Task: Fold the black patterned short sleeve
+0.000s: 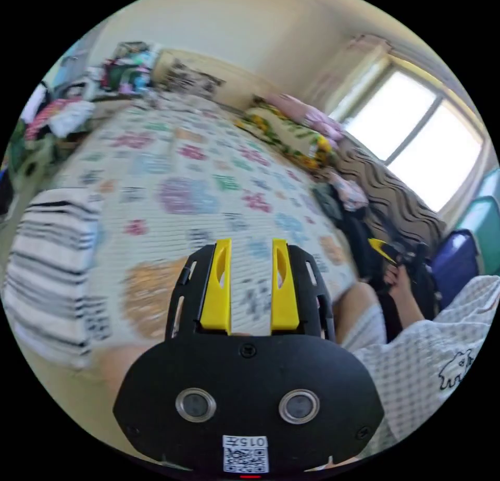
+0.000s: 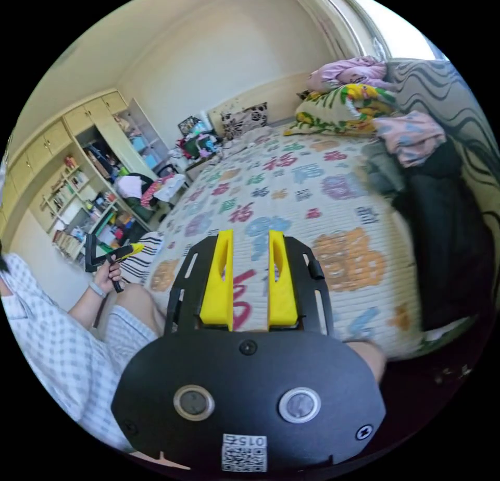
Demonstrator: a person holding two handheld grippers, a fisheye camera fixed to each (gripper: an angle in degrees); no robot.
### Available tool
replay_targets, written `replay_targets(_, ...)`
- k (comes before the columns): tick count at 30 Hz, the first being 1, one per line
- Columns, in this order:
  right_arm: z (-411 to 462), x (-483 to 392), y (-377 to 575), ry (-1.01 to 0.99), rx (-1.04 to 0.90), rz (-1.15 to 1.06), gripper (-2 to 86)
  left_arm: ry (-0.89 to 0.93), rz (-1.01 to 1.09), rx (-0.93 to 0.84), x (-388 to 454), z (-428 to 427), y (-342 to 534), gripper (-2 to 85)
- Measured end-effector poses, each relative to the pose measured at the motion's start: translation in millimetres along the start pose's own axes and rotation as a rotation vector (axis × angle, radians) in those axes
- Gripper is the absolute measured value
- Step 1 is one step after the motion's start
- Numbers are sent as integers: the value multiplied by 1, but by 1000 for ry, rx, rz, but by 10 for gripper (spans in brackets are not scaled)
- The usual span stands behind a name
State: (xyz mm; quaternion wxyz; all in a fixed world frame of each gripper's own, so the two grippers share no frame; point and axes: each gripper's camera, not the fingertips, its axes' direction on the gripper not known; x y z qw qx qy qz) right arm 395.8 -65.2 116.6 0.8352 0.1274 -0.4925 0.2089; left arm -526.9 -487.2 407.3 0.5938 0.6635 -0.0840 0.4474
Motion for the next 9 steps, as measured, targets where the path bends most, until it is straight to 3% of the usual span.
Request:
replay_targets(2, 42, -48, 22, -110, -12, 22, 83, -328, -147, 35, -50, -82, 25, 130)
replay_targets(5, 91, -103, 28, -235, -156, -61, 78, -561, -351, 55, -107, -153, 69, 134)
replay_targets(9, 127, -157, 37, -275, -208, -112, 77, -507, -532, -10, -156, -175, 105, 130)
